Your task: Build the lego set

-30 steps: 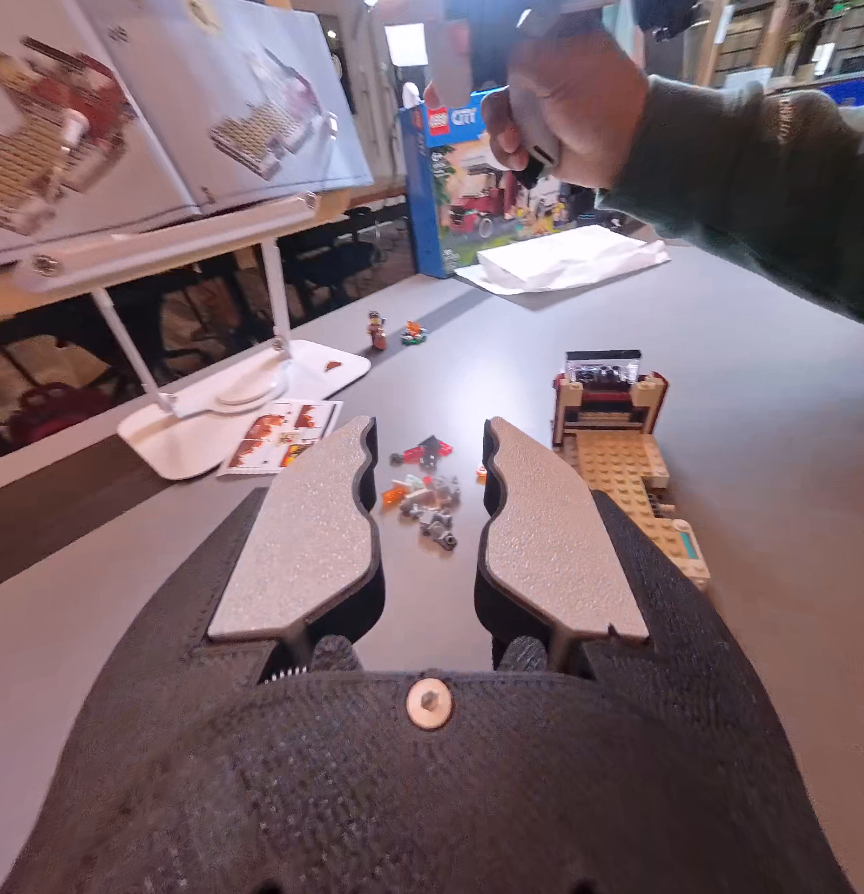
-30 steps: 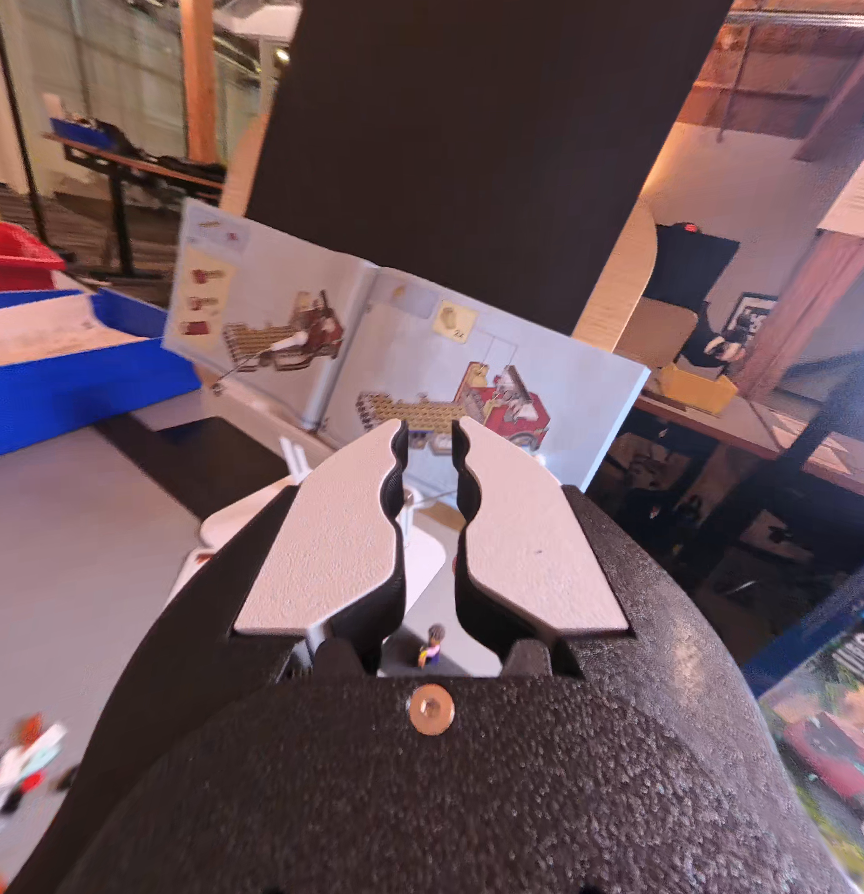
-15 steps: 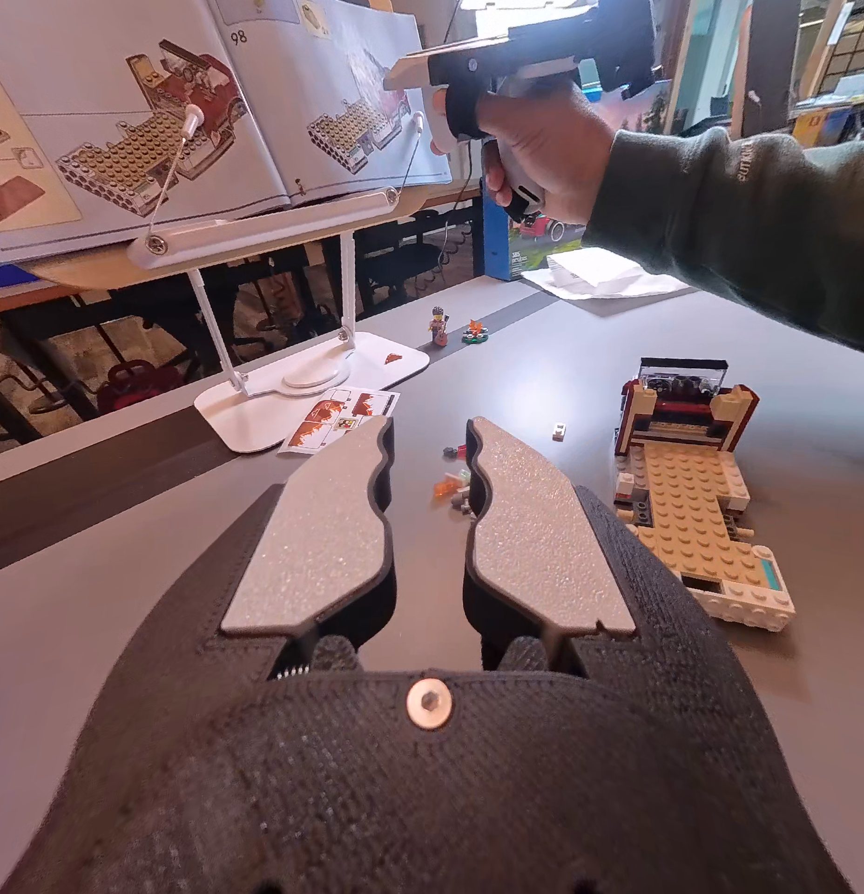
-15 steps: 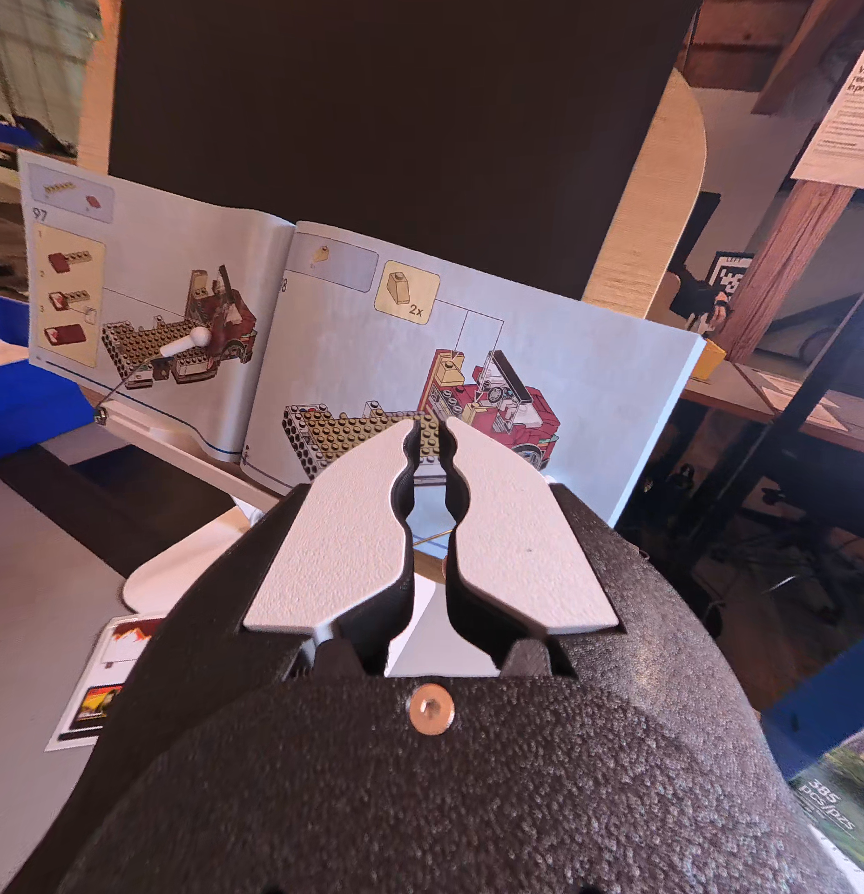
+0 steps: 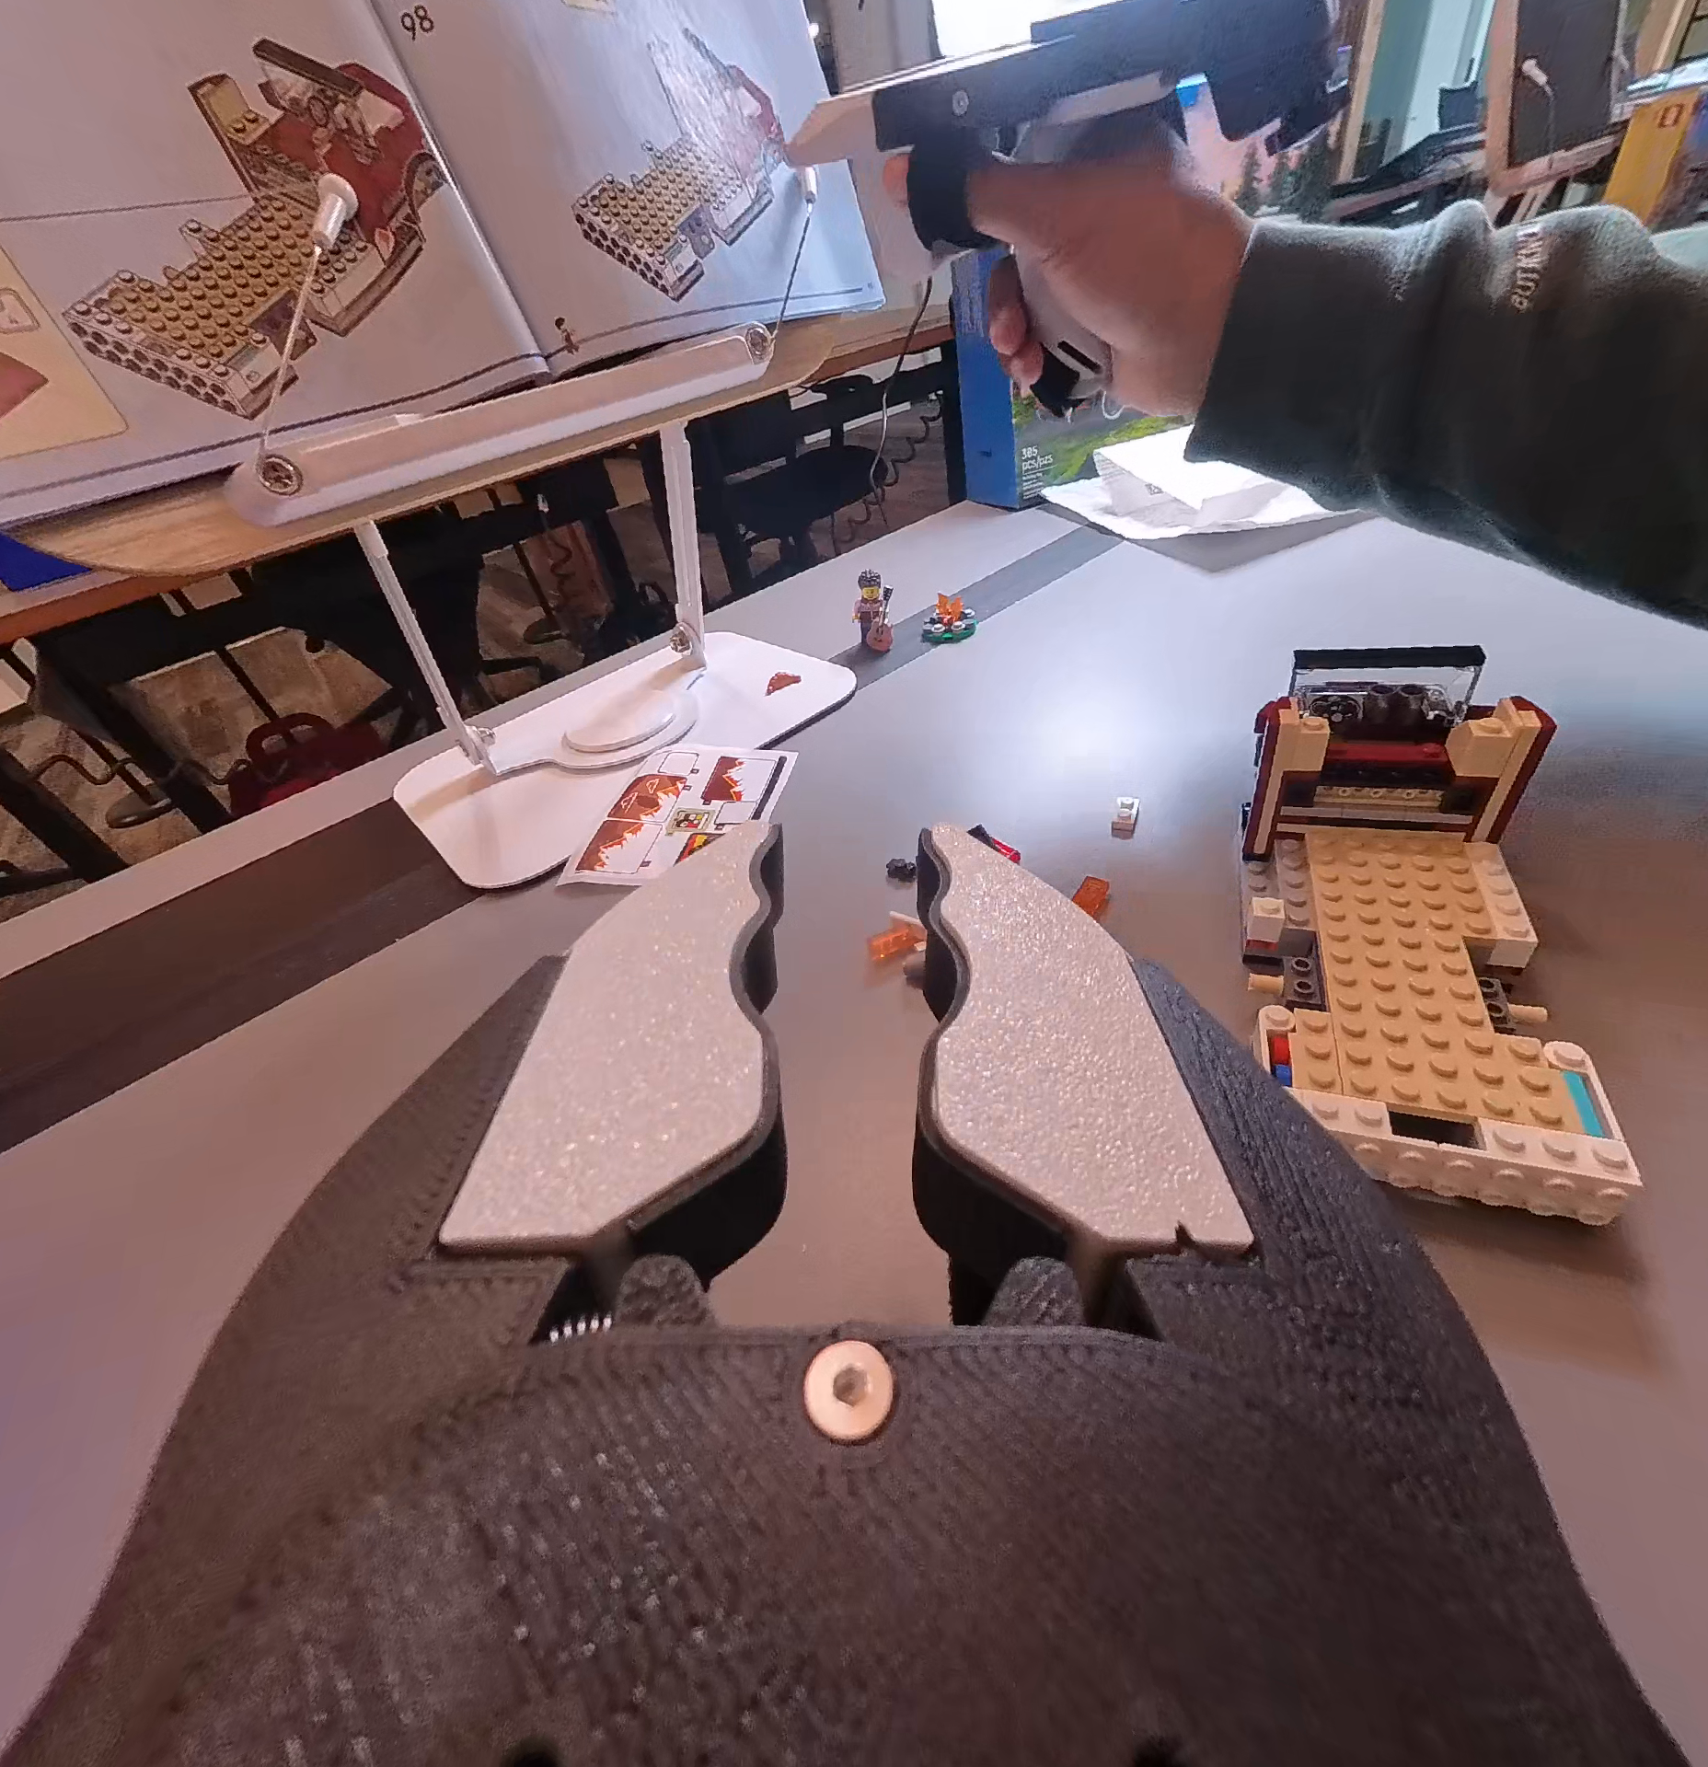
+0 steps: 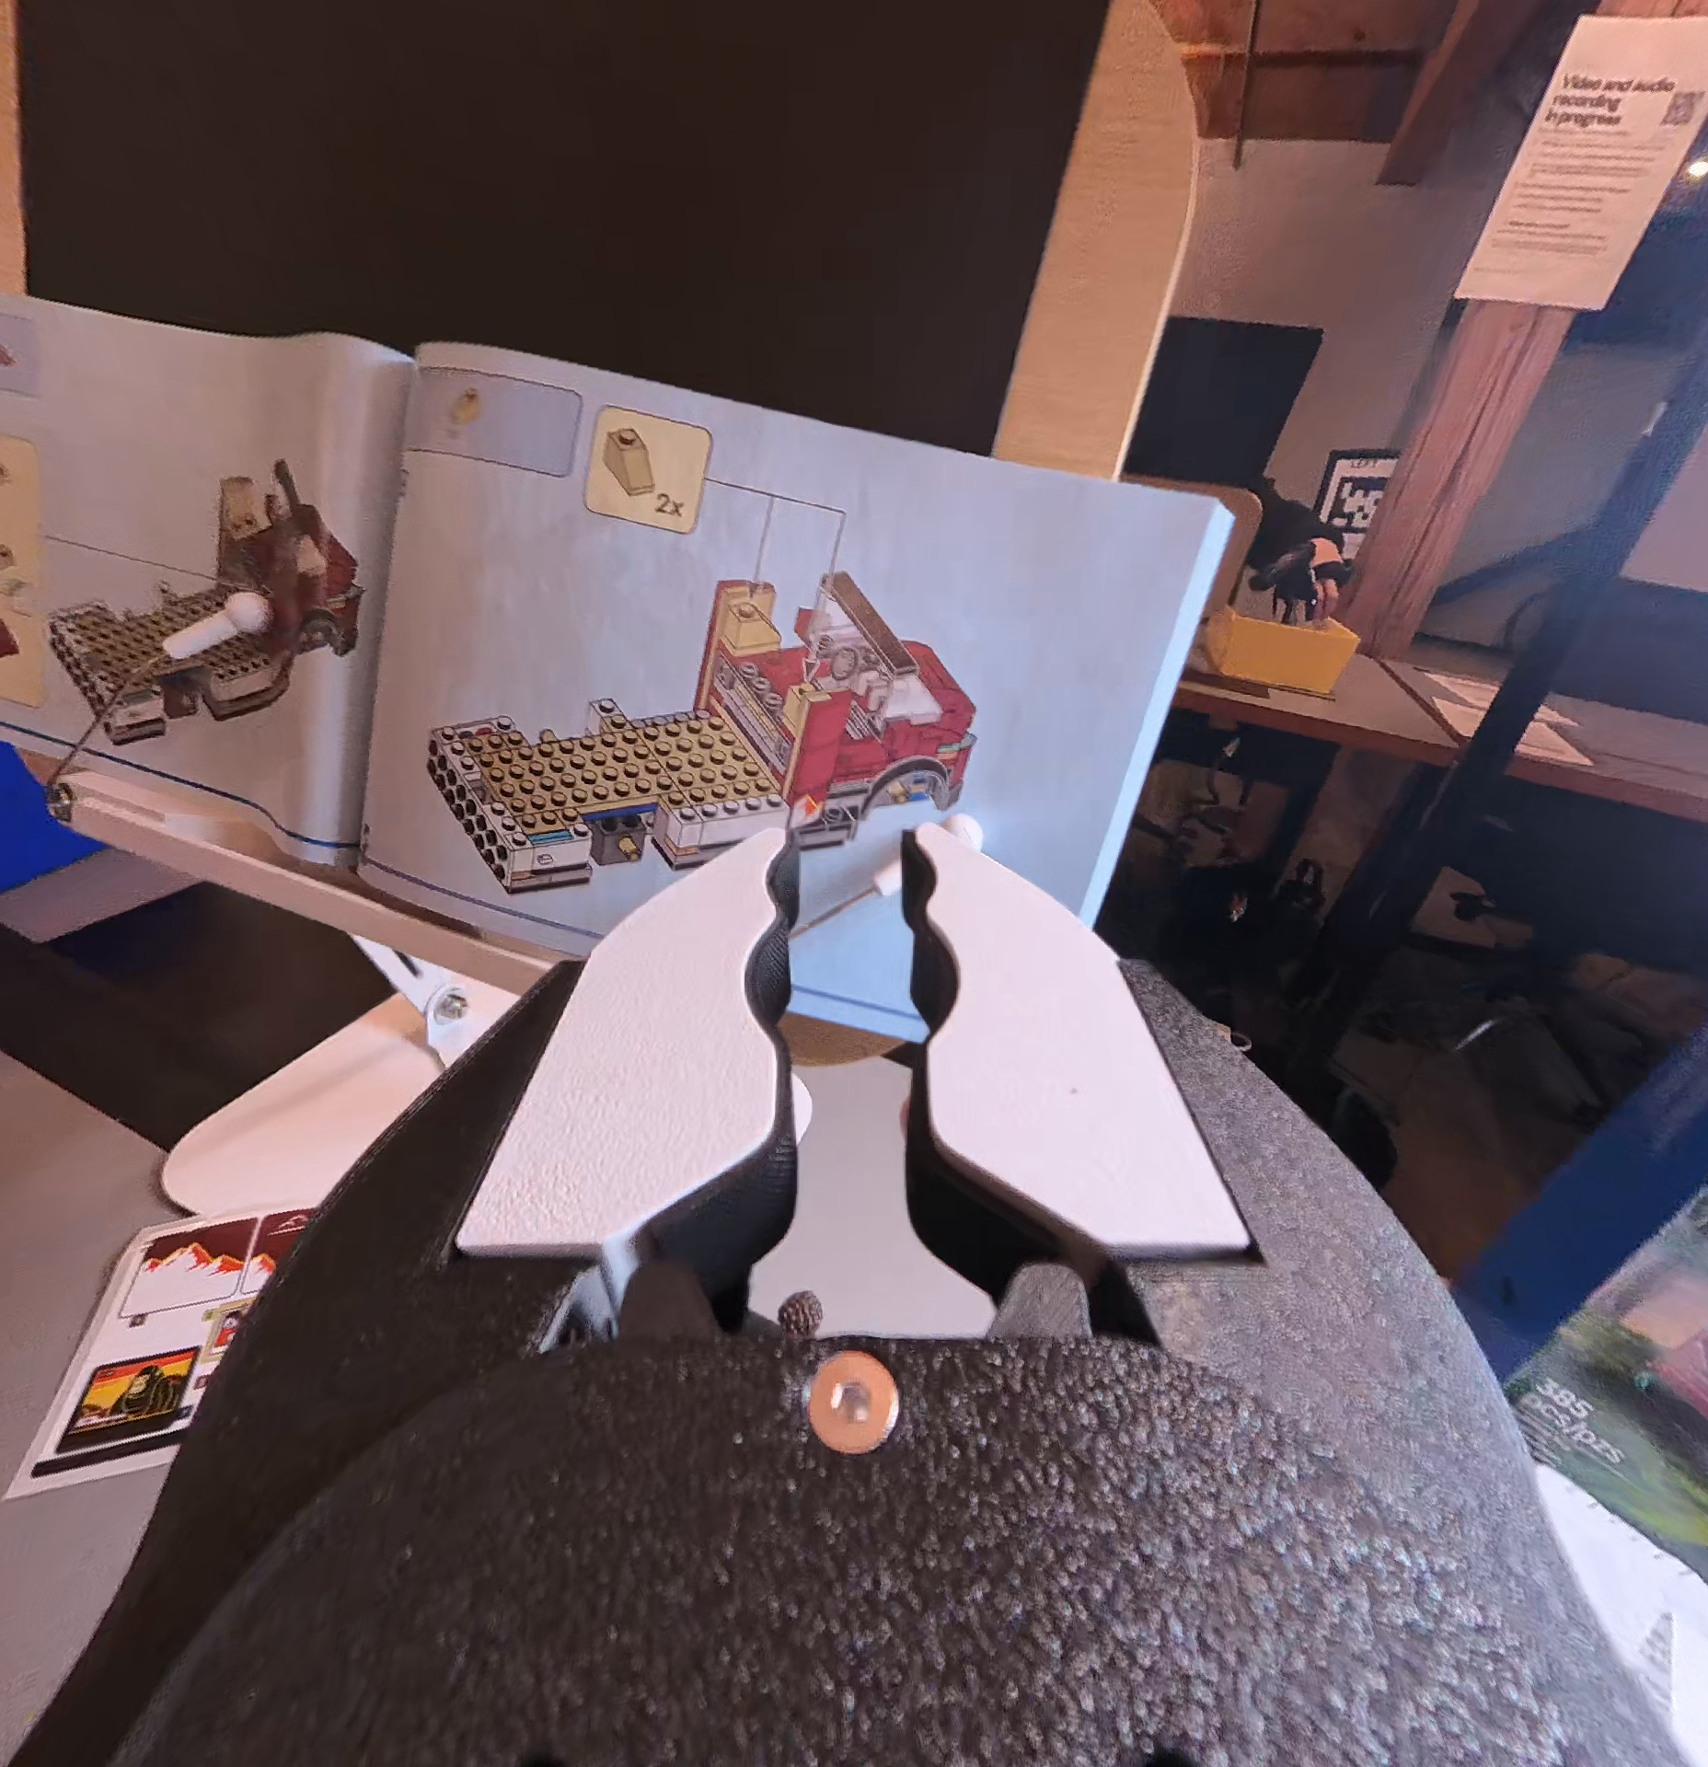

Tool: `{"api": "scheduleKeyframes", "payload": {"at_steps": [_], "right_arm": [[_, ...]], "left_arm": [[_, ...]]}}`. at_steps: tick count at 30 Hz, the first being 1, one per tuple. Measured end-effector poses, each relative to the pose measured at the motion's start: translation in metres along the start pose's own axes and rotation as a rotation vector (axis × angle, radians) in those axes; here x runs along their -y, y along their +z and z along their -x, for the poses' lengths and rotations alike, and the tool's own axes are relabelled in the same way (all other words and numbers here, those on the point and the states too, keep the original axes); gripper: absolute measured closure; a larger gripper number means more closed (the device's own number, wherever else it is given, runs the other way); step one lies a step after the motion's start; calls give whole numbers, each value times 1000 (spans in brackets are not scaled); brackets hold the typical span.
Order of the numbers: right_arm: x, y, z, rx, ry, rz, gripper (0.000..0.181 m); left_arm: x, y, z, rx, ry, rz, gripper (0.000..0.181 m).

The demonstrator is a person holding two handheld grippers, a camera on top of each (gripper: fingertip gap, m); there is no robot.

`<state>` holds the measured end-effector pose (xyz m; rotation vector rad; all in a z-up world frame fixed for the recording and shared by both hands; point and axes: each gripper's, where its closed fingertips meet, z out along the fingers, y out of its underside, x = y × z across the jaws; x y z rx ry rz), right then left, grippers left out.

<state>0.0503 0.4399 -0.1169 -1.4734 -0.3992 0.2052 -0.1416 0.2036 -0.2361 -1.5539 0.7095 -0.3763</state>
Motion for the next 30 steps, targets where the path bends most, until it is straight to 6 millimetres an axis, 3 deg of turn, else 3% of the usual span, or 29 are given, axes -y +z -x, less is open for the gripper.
{"api": "scheduleKeyframes", "payload": {"at_steps": [4,7,9,18,20,23,26,30], "right_arm": [[-9,1,-6,-13,97,9,145],[-17,11,-8,-40,124,57,165],[-18,12,-11,-52,139,64,167],[-54,-6,-16,3,279,151,160],[-67,-10,-17,11,298,200,174],[-83,-20,-17,24,252,240,158],[-73,-34,-26,2,136,180,155],[-53,-39,-28,-12,26,161,149]], "left_arm": [[-4,4,-3,-9,20,24,155],[-8,7,-5,-8,51,46,156],[-9,6,-7,-7,63,51,156],[-11,8,-10,-22,55,66,158],[-12,8,-10,-22,61,69,158],[-10,7,-6,-4,60,66,158],[6,12,12,80,108,49,159],[59,38,40,165,106,-1,158]]}}
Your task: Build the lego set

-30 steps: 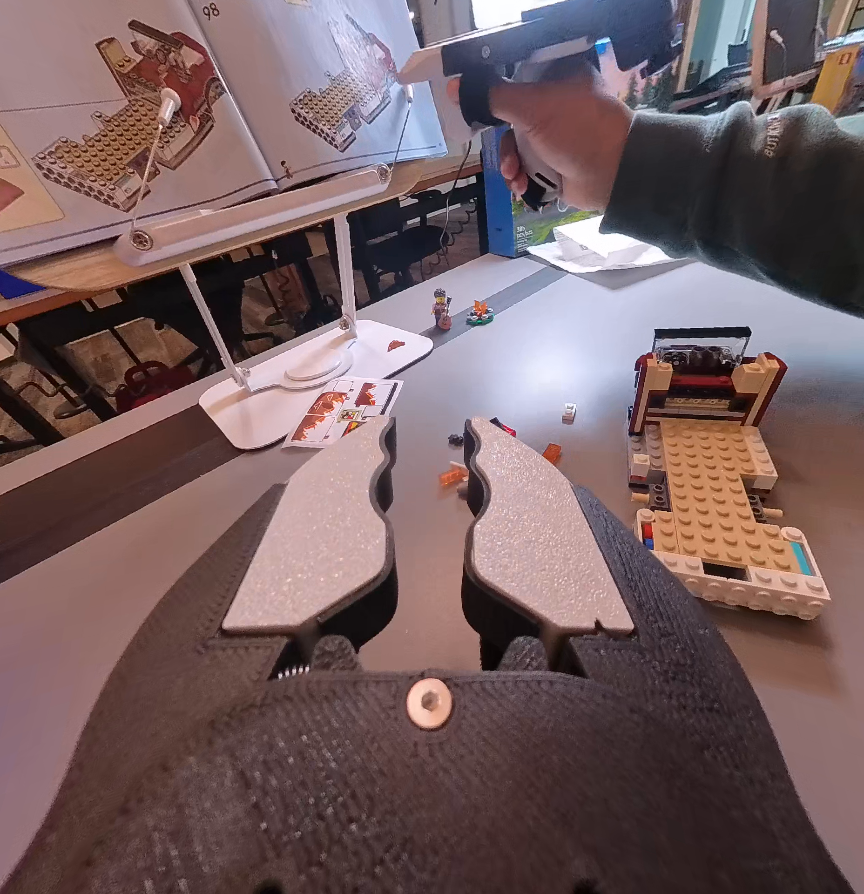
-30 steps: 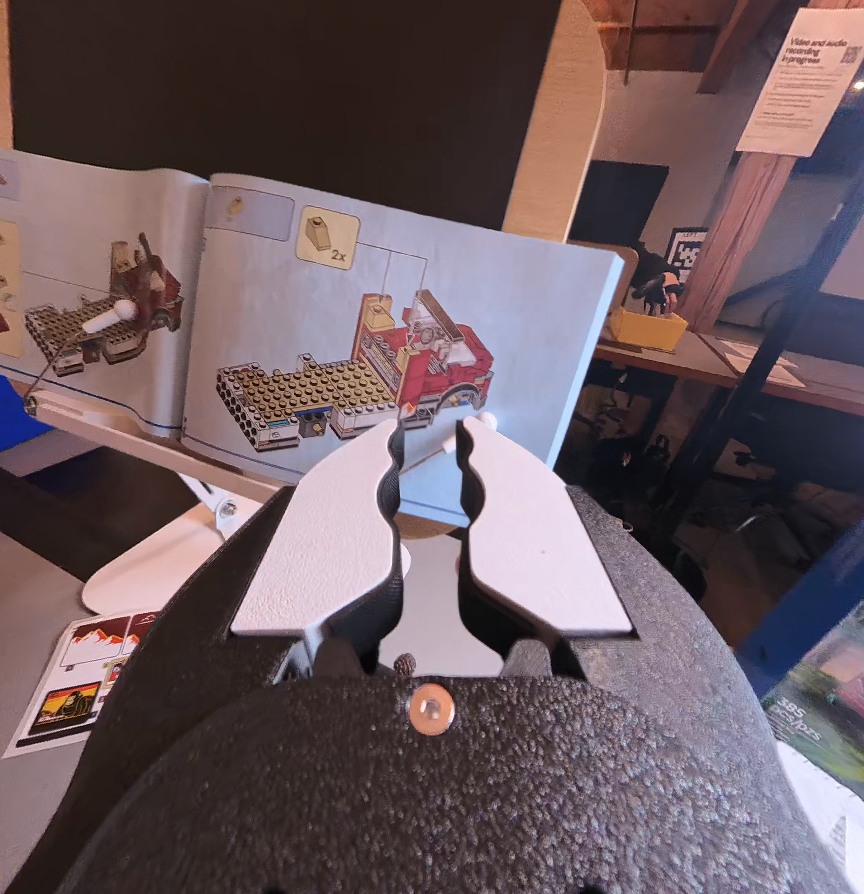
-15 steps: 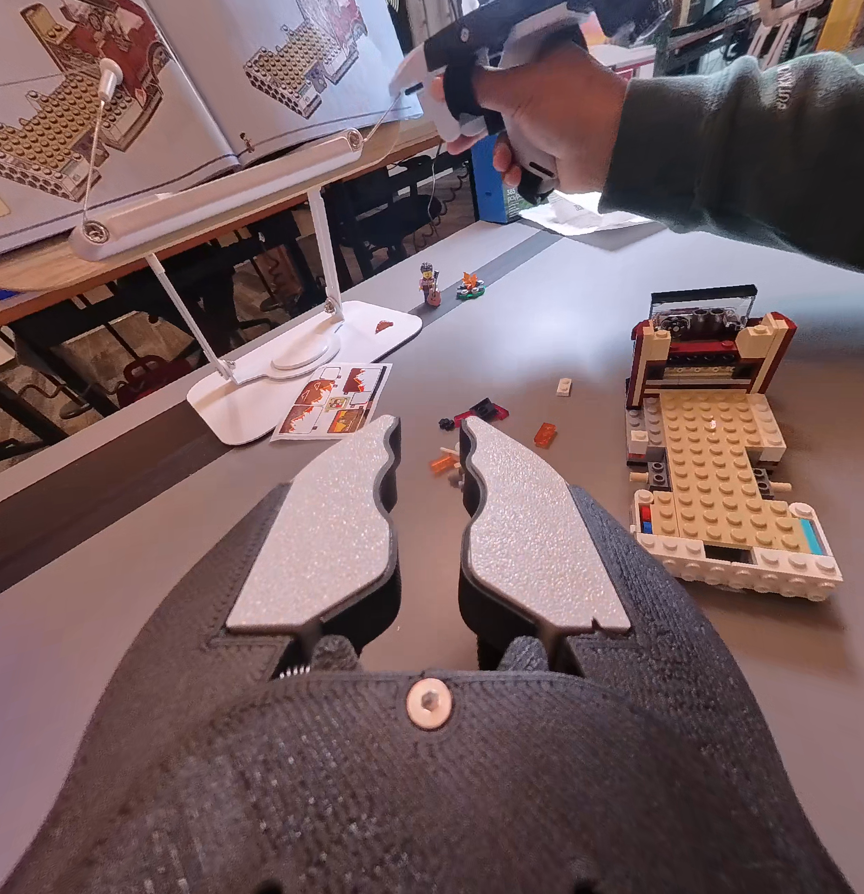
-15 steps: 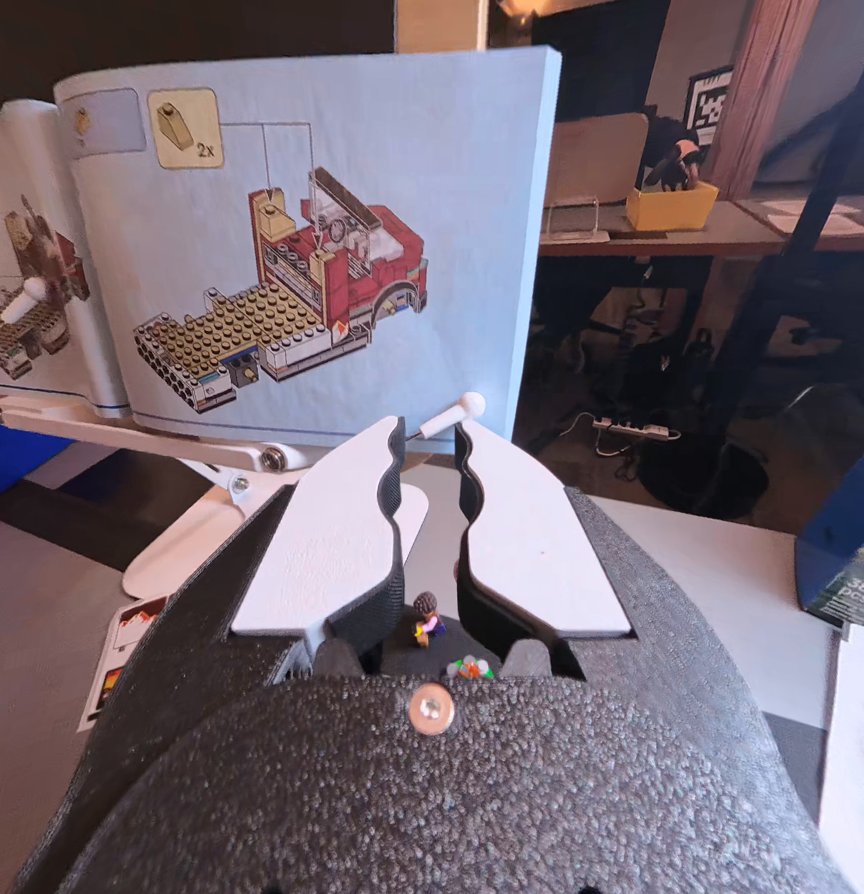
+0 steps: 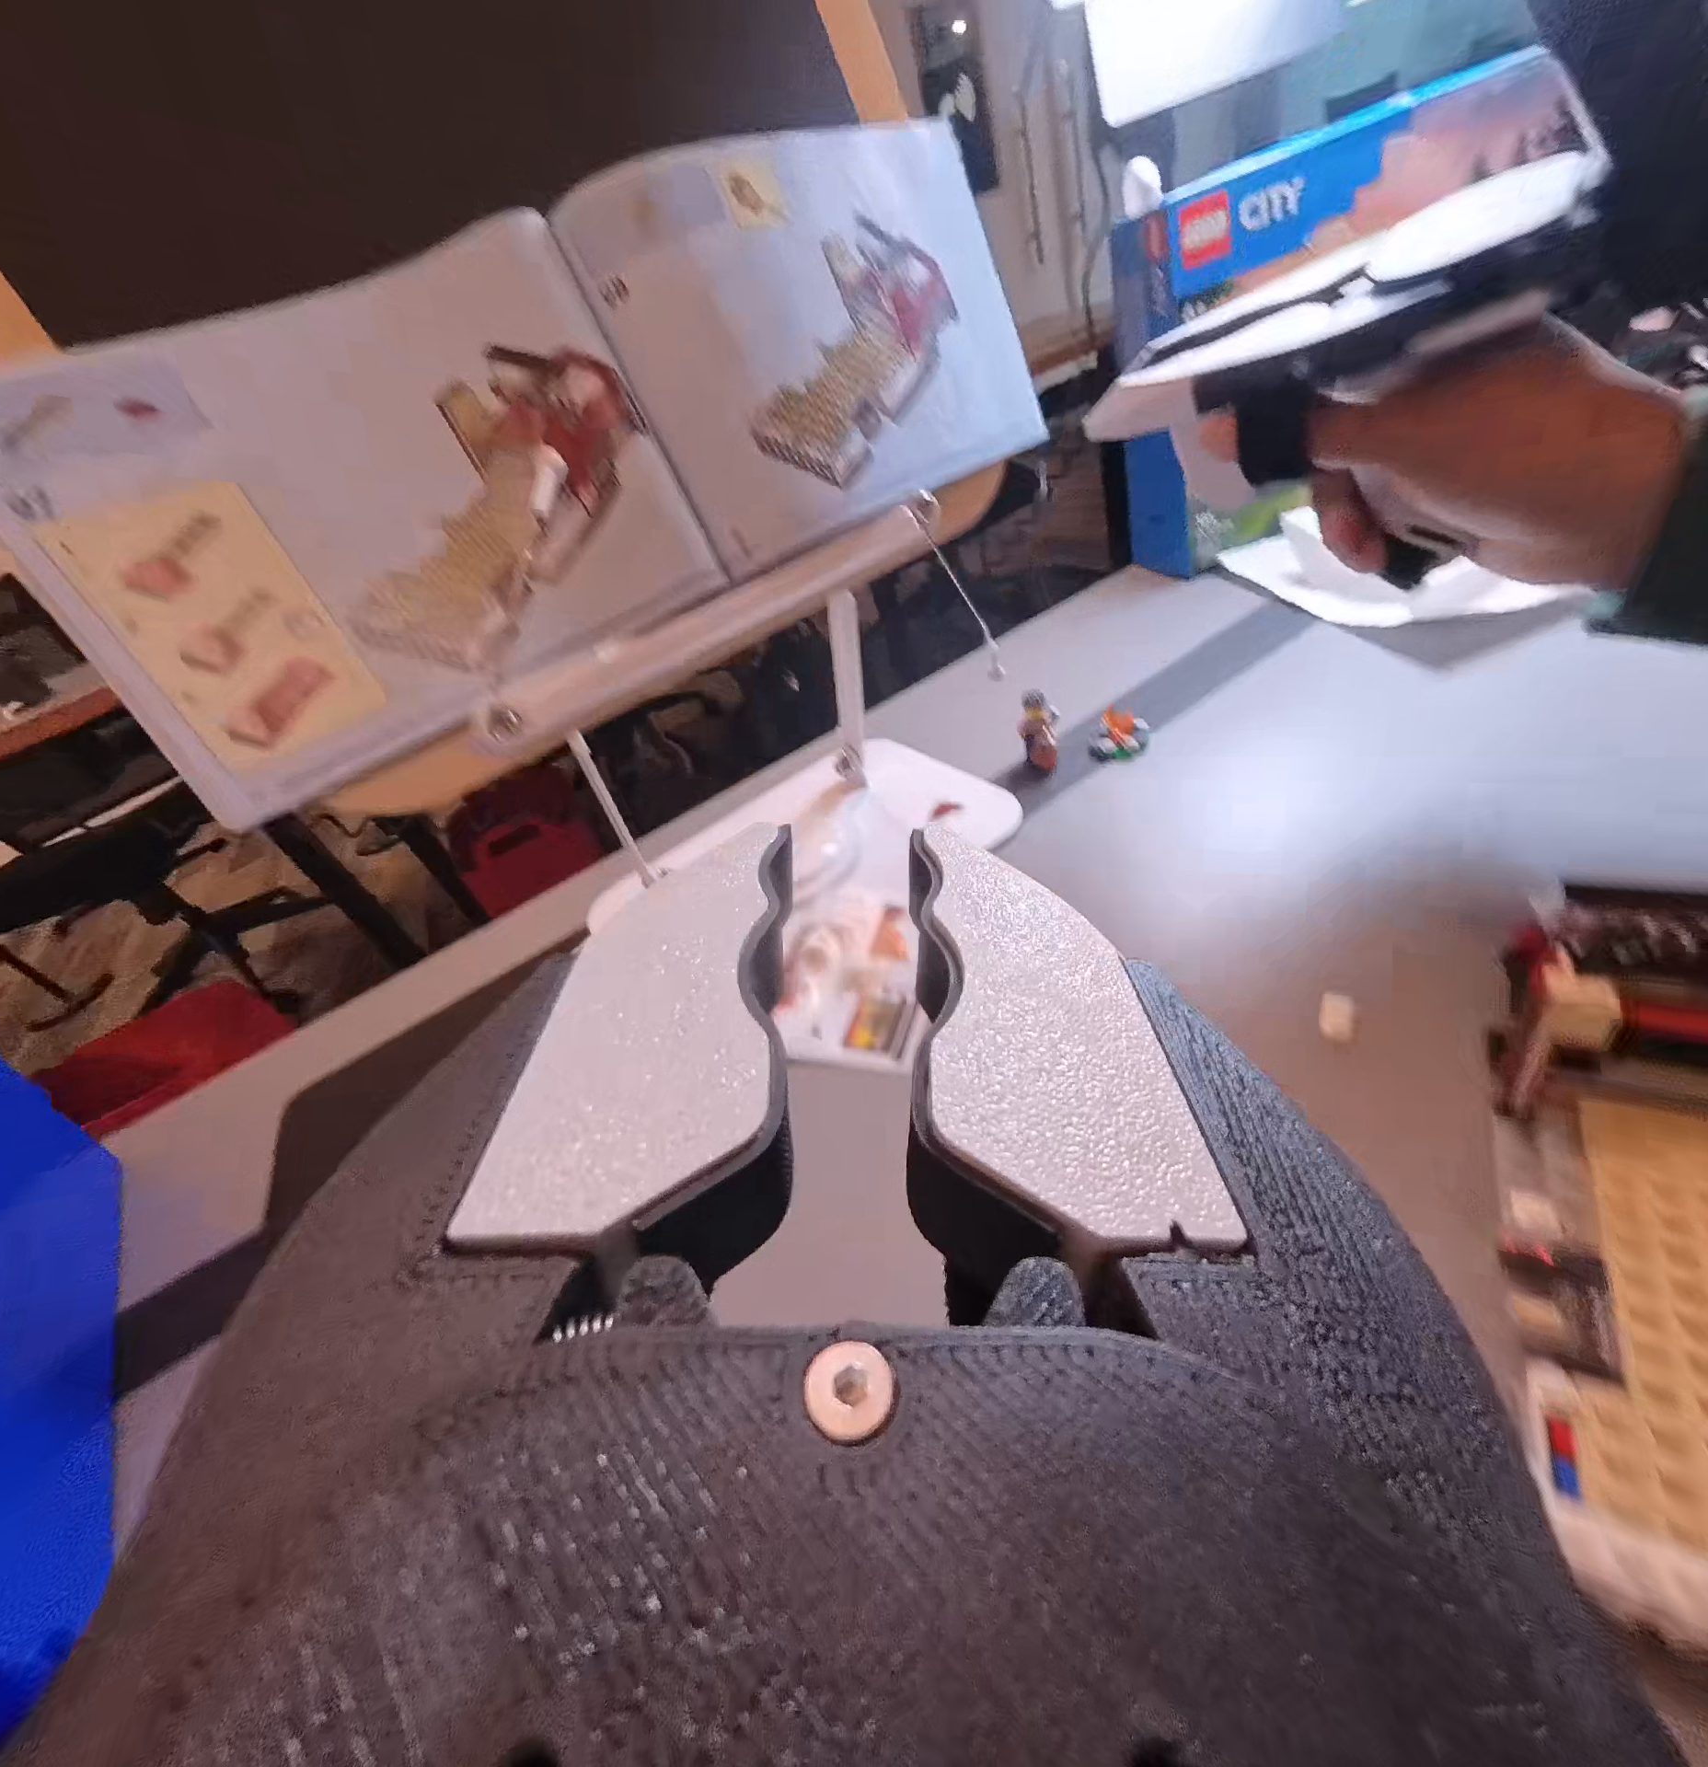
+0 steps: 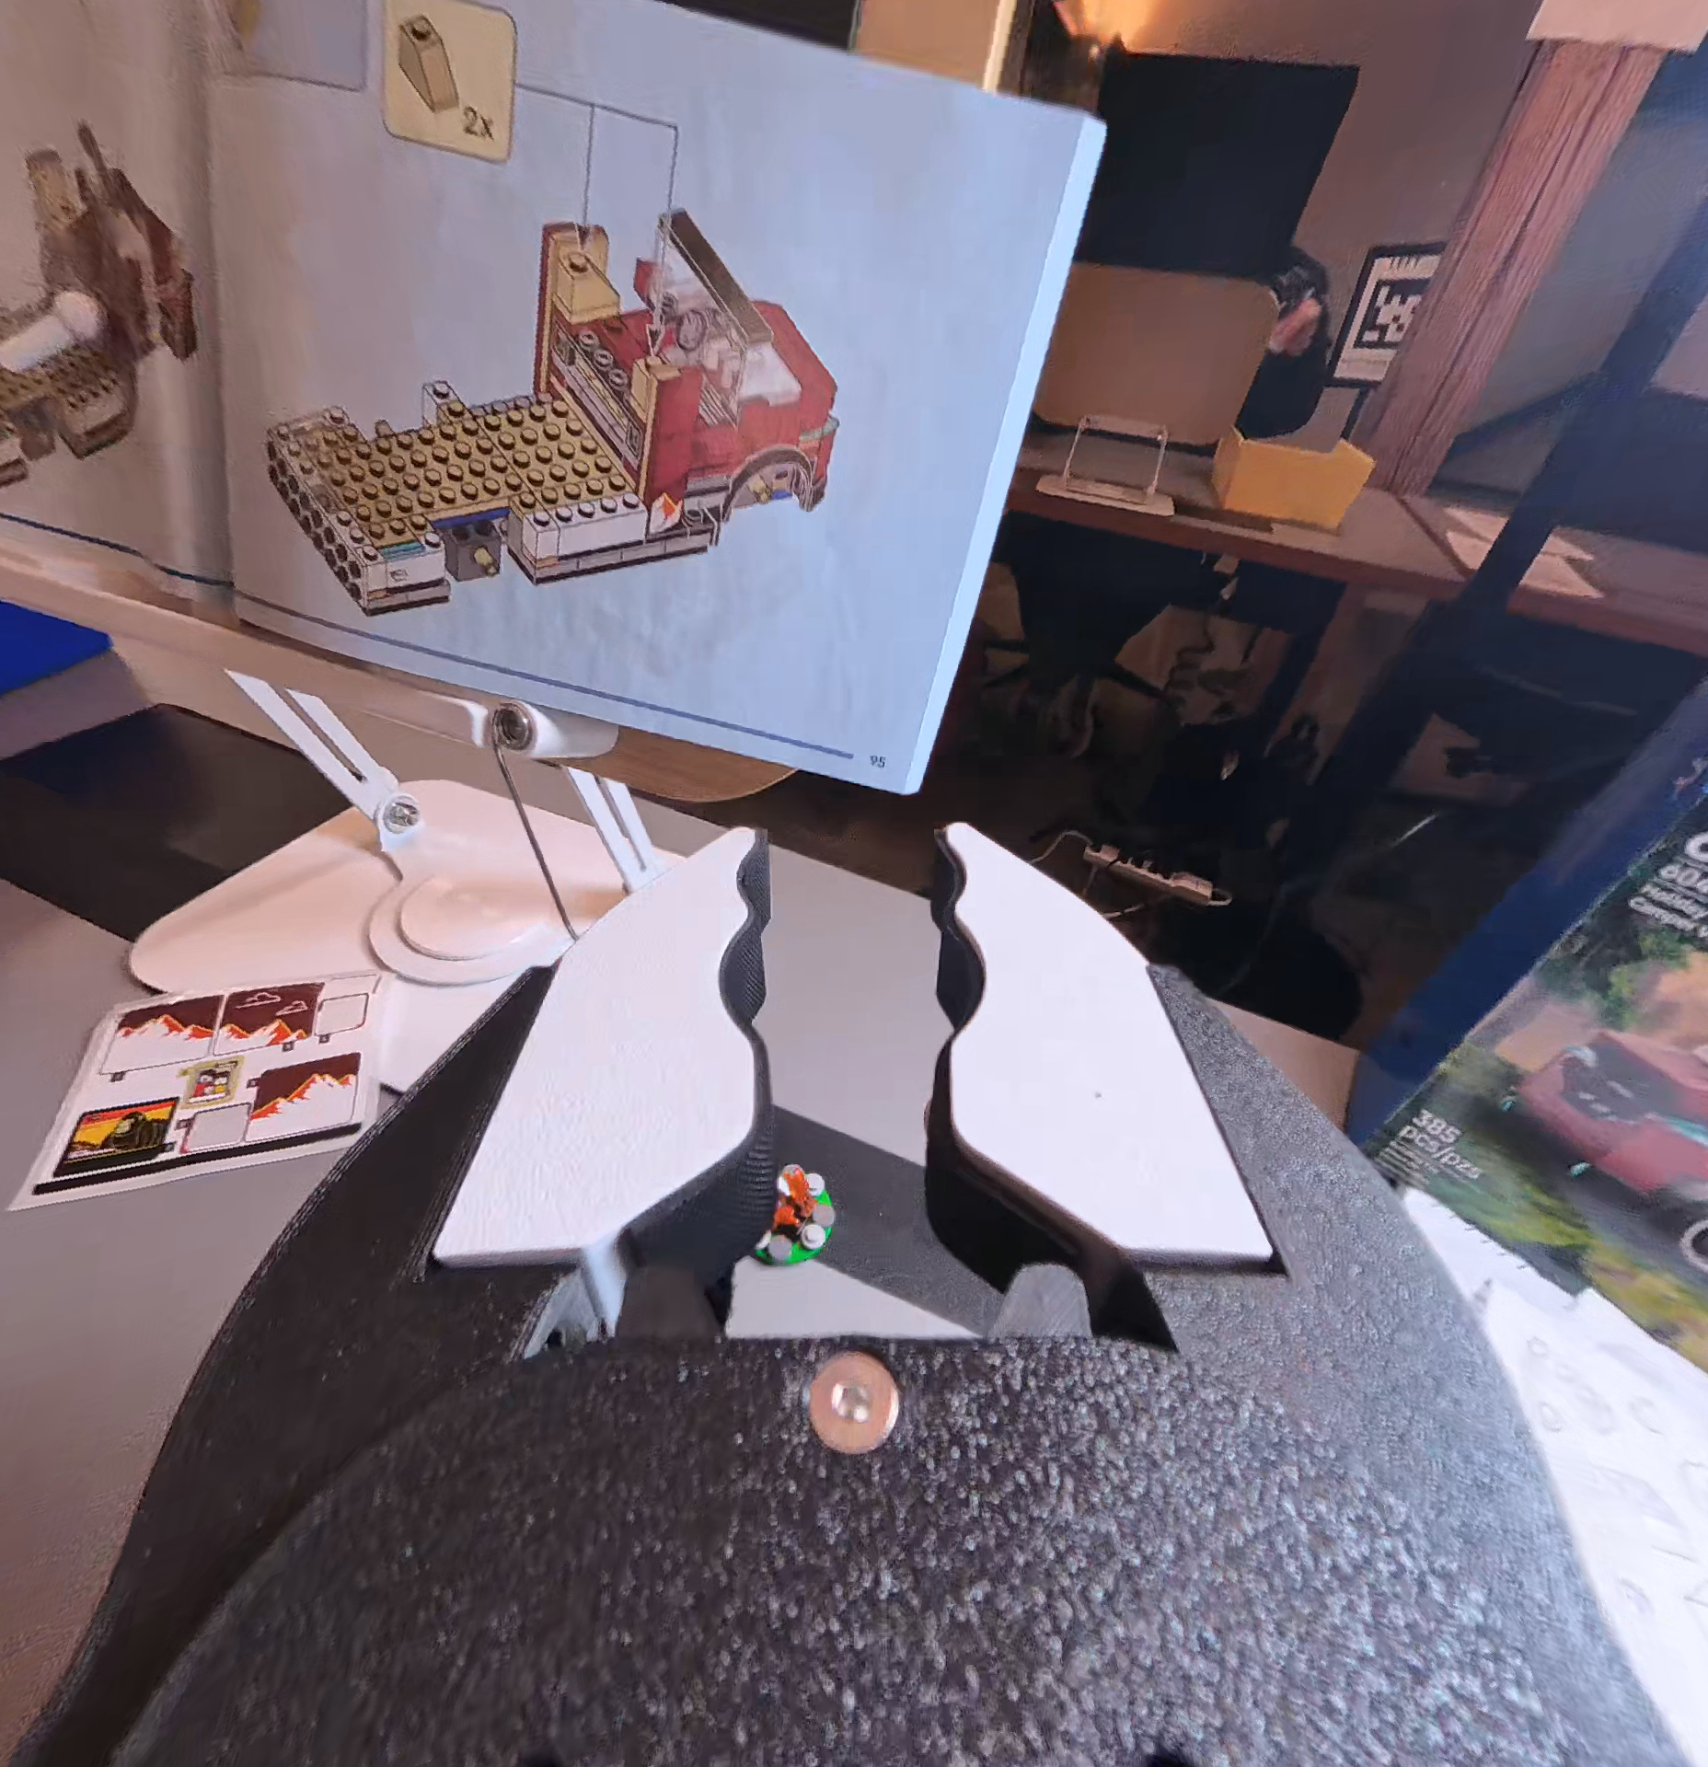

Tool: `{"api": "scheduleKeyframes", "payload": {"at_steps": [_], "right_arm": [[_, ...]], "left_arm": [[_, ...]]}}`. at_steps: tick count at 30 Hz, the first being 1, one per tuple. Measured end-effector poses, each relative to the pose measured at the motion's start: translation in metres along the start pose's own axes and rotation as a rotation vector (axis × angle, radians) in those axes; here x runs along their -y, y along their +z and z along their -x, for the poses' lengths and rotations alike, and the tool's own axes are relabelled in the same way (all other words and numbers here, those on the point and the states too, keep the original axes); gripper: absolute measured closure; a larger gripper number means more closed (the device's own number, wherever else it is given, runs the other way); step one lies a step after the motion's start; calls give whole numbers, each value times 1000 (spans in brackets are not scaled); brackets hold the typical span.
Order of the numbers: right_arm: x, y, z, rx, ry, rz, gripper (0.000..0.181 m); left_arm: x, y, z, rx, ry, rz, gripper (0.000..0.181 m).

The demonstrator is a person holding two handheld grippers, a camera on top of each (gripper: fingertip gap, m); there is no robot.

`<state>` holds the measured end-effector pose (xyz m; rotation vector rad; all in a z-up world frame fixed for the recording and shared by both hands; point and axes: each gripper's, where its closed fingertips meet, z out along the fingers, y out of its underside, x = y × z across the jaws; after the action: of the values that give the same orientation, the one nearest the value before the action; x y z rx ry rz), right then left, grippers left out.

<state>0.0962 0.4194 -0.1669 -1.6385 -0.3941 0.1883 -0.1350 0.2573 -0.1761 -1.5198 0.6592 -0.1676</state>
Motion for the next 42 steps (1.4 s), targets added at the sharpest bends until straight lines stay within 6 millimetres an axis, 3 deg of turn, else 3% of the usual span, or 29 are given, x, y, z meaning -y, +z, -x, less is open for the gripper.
{"api": "scheduleKeyframes", "payload": {"at_steps": [4,6,10,14,17,20,25,28,30,32,35,37,42], "right_arm": [[20,2,5,-3,-41,-12,149],[28,5,8,5,-43,-16,149],[37,10,18,28,-63,-10,148],[40,17,23,34,-117,-7,148],[42,24,24,23,-159,-6,148],[44,31,26,13,-167,-3,148],[38,41,28,5,-161,25,148],[32,44,28,4,-157,40,148],[30,44,28,2,-156,41,148],[31,44,28,3,-158,38,148],[39,41,25,-4,-175,8,146],[51,38,21,-12,-190,-33,138],[90,39,15,-12,-282,-124,104]], "left_arm": [[53,46,38,86,-76,-44,154],[68,73,61,120,-114,-21,150],[56,129,96,154,-61,138,146],[28,160,110,139,3,271,147],[31,163,112,116,53,245,172],[34,159,121,150,79,221,176],[34,134,158,219,-279,57,175],[8,113,183,269,-557,-8,172],[-18,102,189,253,-741,-7,168],[-38,89,190,275,-818,-12,163],[-44,66,194,378,-751,-43,156],[-30,57,192,432,-610,-65,153],[28,85,151,310,-232,-42,143]]}}
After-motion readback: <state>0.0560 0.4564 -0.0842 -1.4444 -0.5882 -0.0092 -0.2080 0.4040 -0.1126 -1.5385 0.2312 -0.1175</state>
